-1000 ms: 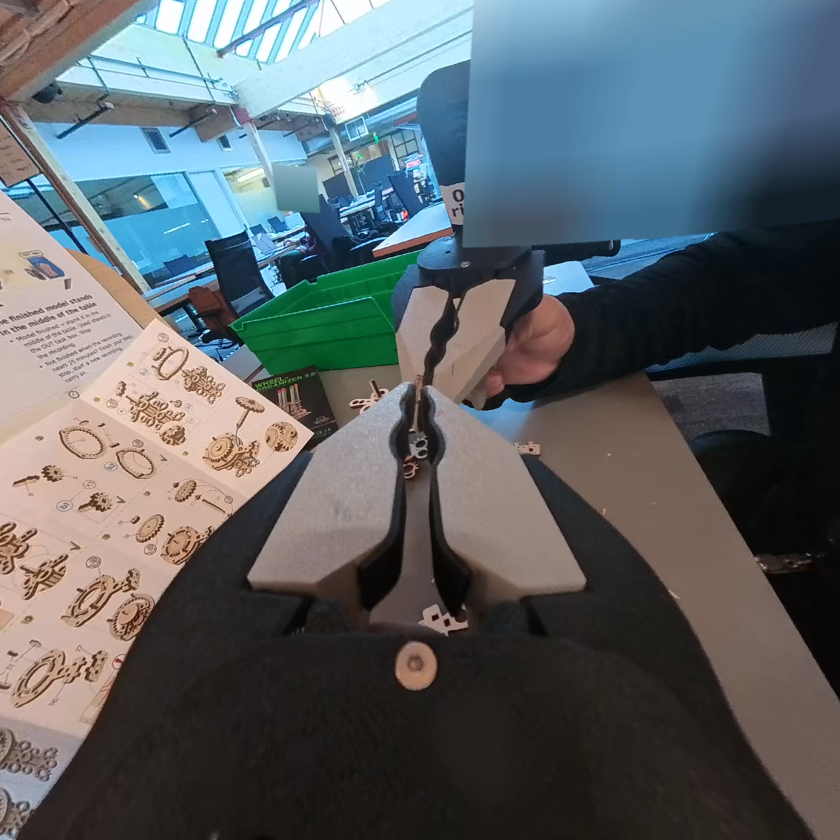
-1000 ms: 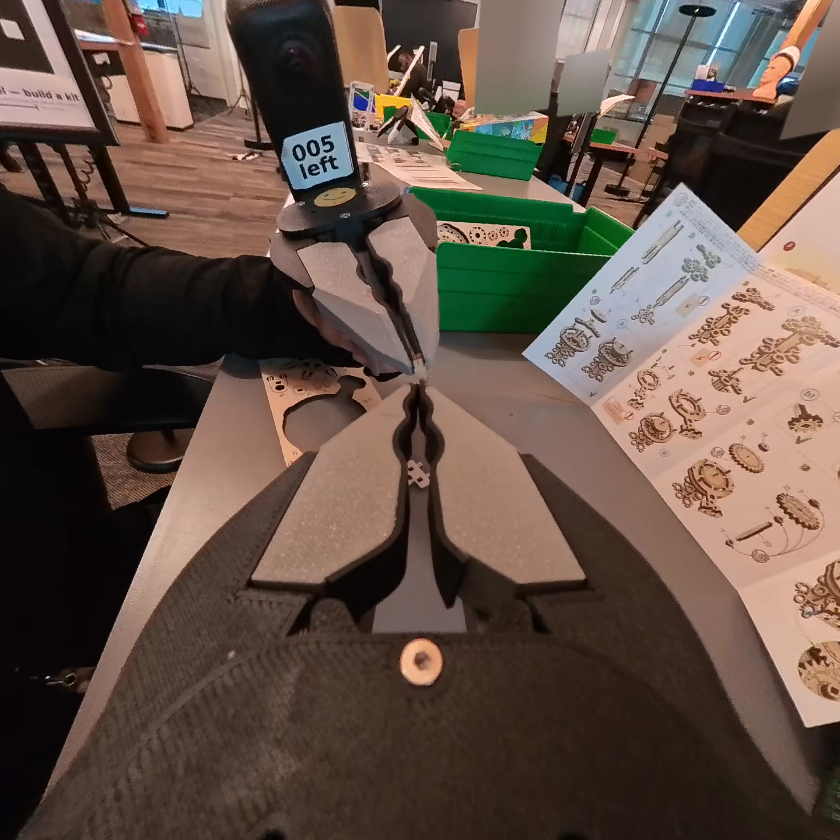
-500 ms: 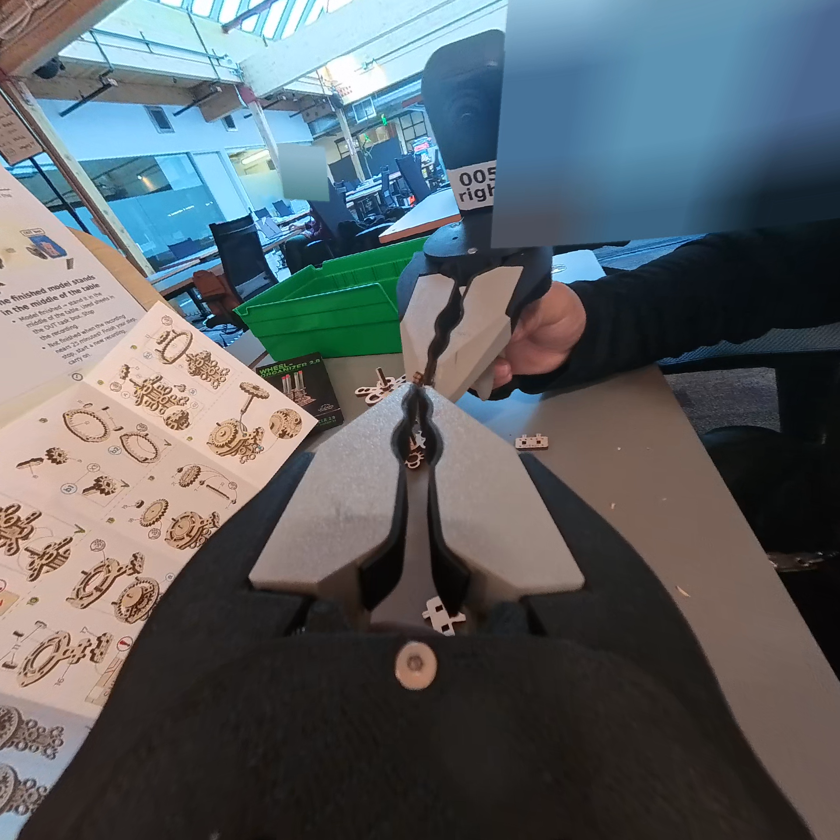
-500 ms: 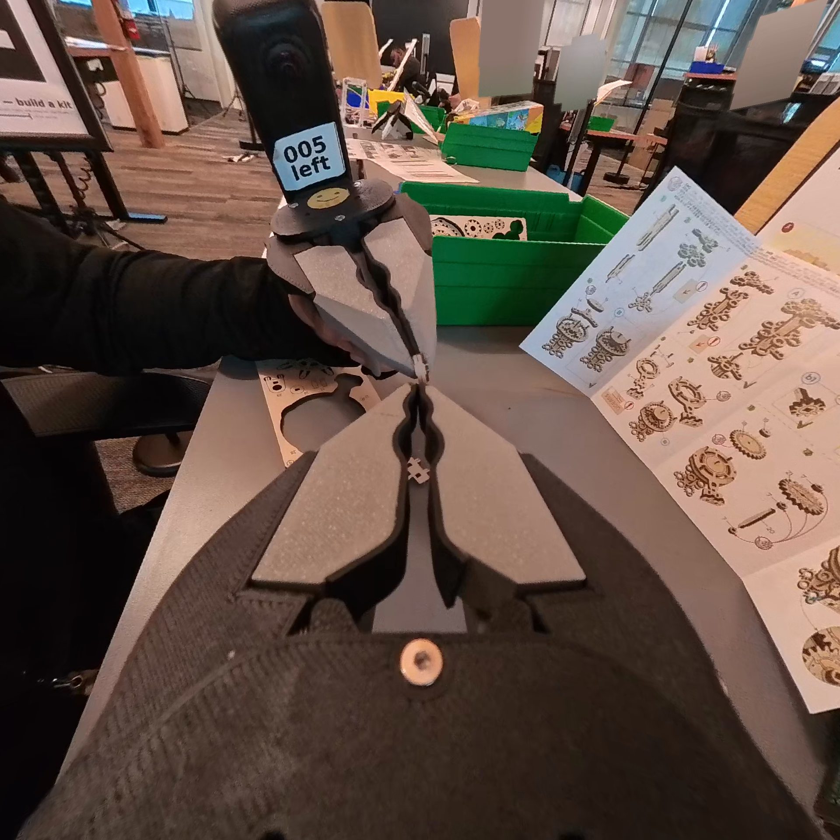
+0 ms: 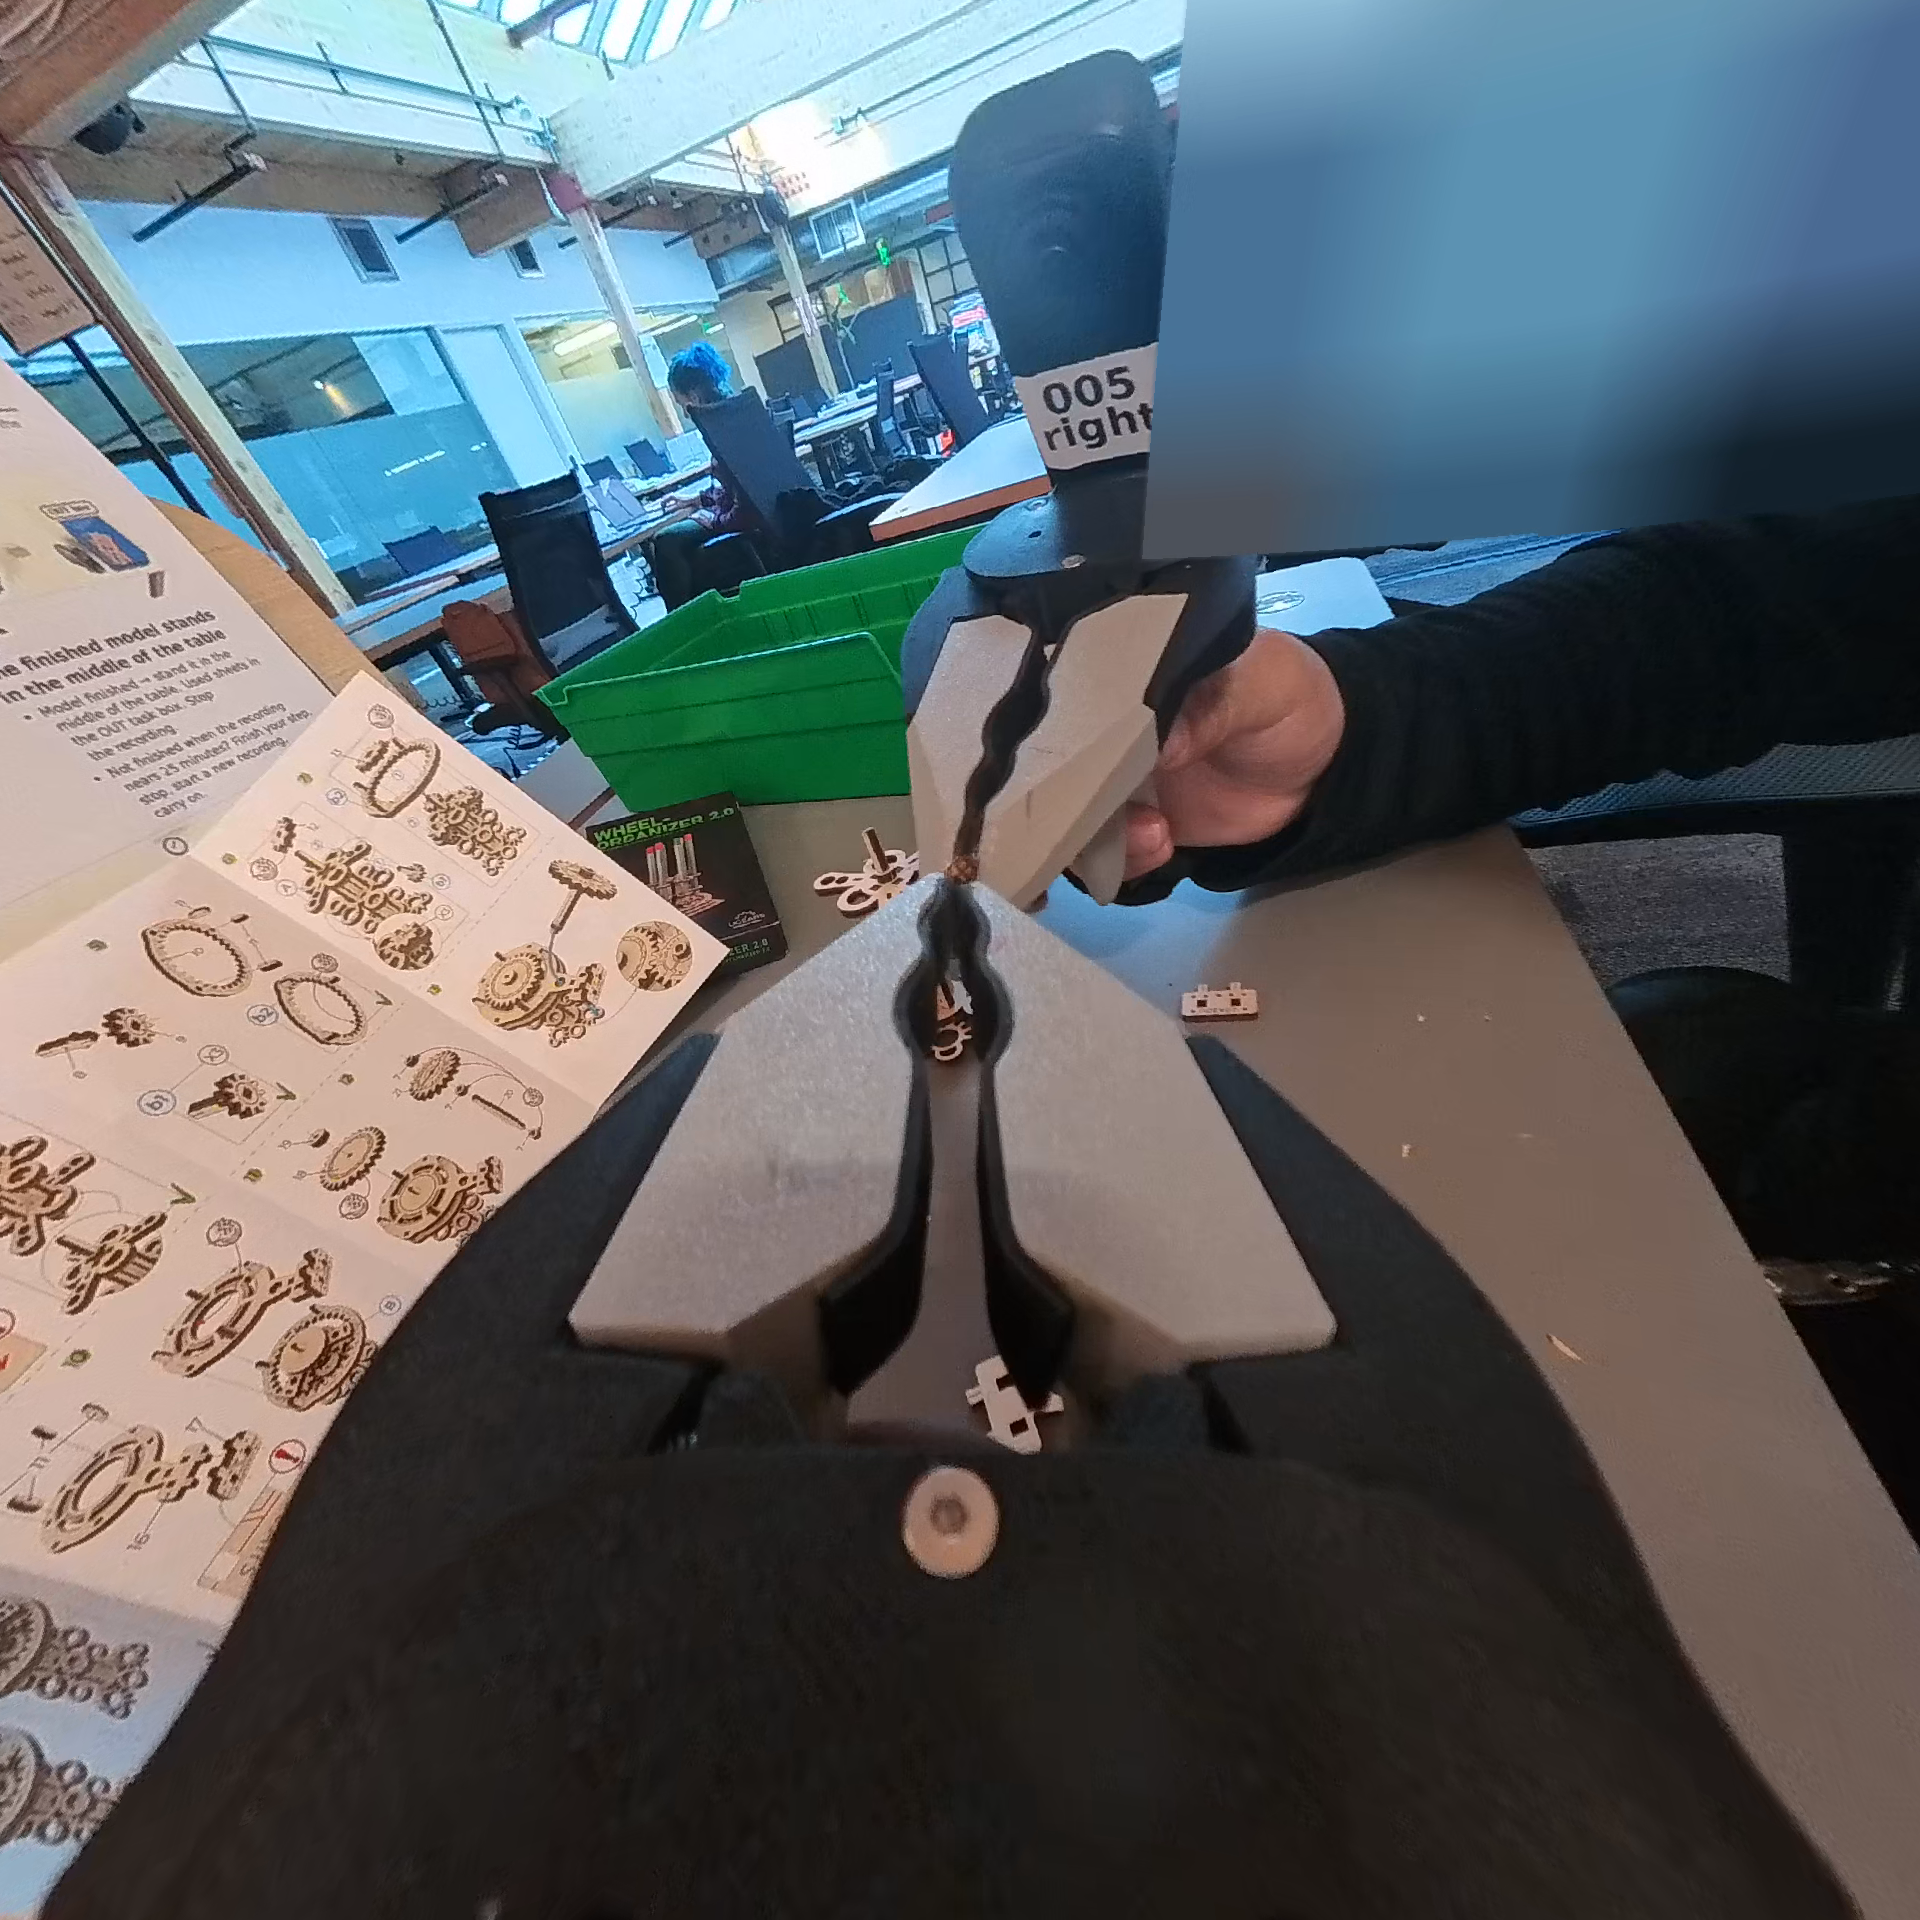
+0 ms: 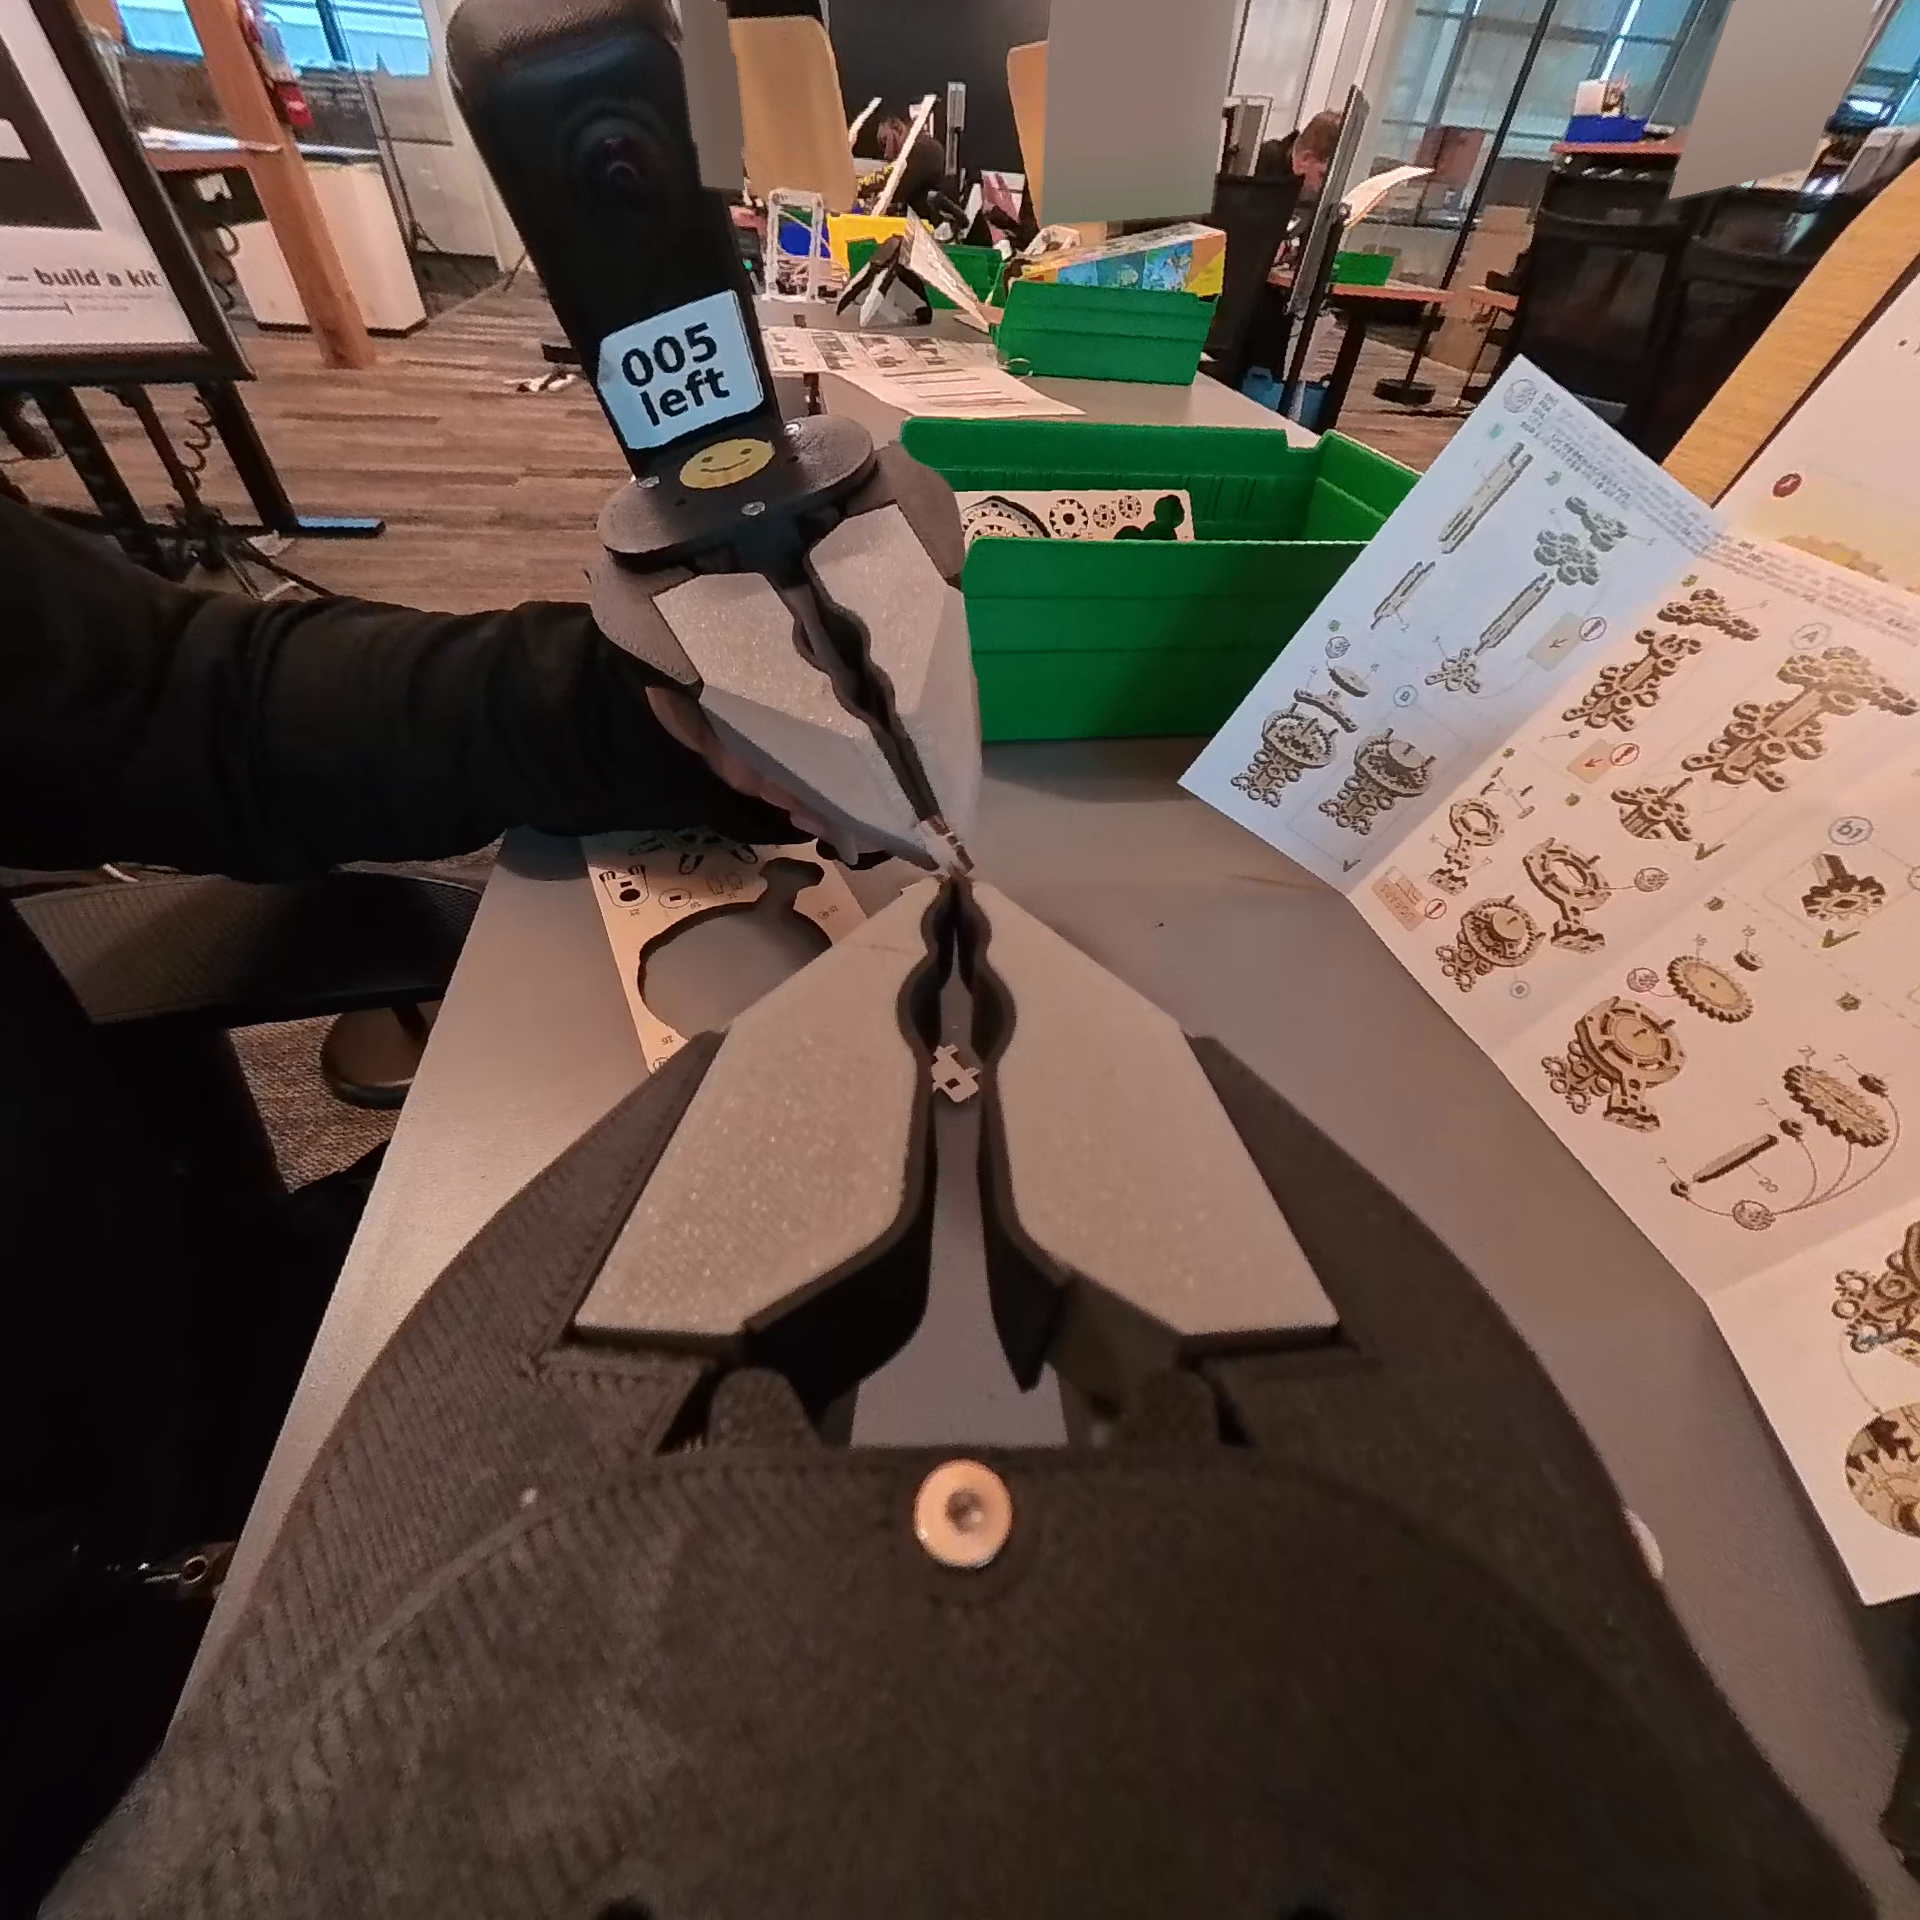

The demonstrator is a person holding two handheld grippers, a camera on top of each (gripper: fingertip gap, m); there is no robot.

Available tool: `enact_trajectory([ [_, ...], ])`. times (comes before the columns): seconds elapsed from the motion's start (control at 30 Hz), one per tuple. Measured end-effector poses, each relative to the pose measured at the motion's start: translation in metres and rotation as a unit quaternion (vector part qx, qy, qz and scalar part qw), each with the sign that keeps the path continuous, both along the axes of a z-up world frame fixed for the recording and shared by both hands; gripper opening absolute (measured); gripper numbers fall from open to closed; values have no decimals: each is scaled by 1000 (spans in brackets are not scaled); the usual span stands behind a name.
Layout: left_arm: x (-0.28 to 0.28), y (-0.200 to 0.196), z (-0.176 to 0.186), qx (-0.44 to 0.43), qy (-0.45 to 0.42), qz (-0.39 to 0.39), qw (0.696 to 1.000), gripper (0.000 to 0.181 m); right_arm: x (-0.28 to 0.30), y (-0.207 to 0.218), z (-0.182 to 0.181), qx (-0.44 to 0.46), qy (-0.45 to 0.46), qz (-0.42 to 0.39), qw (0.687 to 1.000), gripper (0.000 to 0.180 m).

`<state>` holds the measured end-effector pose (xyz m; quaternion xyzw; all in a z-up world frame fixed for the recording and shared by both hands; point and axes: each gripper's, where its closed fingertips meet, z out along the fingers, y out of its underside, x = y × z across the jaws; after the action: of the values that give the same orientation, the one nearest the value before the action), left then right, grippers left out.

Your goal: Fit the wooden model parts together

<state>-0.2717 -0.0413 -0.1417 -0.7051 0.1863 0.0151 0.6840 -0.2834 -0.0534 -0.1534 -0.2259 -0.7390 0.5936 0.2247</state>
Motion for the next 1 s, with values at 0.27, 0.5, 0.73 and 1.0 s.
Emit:
enact_trajectory([
  [0.27,0,1,-2,-4,1,1,1000,0,0,-1,-2,4,-2,2,1000,0],
  [0.5,0,0,-2,-4,0,1,1000,0,0,-1,-2,-1,-7,4,1000,0],
  [0.73,2,0,-1,-2,-4,-6,1000,0,1,-1,-2,-1,-6,4,1000,0],
  [1.0,7,-1,-3,-6,3,-18,1000,1,1,-2,-3,1,-12,9,1000,0],
])
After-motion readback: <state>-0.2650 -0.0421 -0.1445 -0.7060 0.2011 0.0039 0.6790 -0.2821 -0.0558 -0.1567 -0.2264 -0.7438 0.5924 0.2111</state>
